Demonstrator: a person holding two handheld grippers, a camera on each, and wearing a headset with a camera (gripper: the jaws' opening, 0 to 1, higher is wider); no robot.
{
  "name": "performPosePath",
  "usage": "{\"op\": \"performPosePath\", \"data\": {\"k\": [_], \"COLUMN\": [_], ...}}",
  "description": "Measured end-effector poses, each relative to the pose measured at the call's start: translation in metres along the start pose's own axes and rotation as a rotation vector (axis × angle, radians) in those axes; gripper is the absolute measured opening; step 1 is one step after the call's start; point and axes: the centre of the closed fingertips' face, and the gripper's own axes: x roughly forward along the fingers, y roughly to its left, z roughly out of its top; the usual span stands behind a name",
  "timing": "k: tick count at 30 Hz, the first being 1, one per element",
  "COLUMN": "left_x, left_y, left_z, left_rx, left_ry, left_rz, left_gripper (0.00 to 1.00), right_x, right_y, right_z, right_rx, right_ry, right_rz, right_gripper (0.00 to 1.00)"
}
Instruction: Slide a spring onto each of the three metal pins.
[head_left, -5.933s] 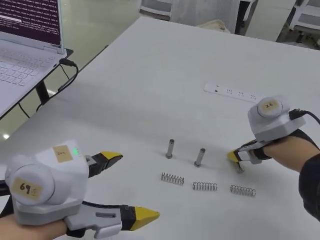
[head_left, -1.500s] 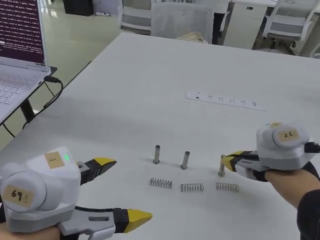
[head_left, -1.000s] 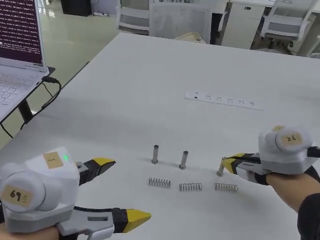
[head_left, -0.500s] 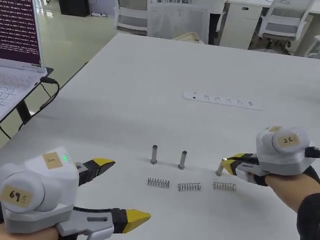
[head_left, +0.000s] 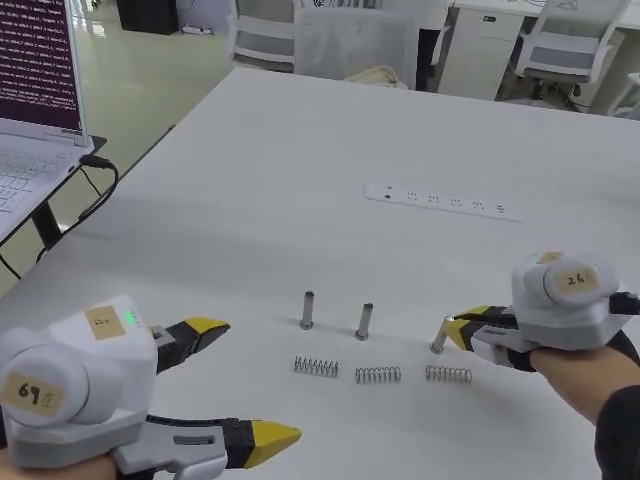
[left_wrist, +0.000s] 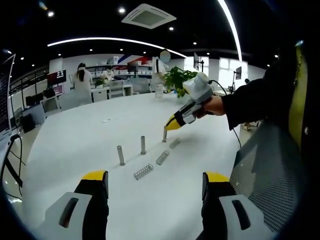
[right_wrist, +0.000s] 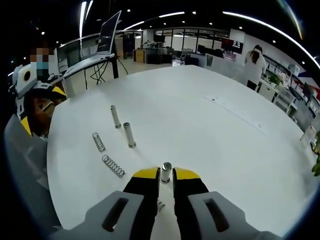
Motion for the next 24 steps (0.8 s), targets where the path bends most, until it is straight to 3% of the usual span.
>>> {"op": "performPosePath", "data": {"k": [8, 18, 24], "left_x": [0.000, 0.001, 0.001], "left_y": [0.000, 0.000, 0.001], "left_z": [0.000, 0.000, 0.000], "left_rx": [0.001, 0.001, 0.001], "left_ry": [0.003, 0.004, 0.004], "left_rz": [-0.001, 0.000, 0.000], "left_gripper": [0.73, 0.73, 0.73], "right_x": [-0.003, -0.001, 0.003], "right_y": [0.000, 0.009, 0.014], "right_z": [-0.011, -0.035, -0.041], "right_rx": [-0.004, 0.008, -0.003], "right_ry": [0.018, 0.079, 0.107], "right_rz": [0.007, 0.067, 0.089], "right_gripper": [0.09, 0.14, 0.16]}}
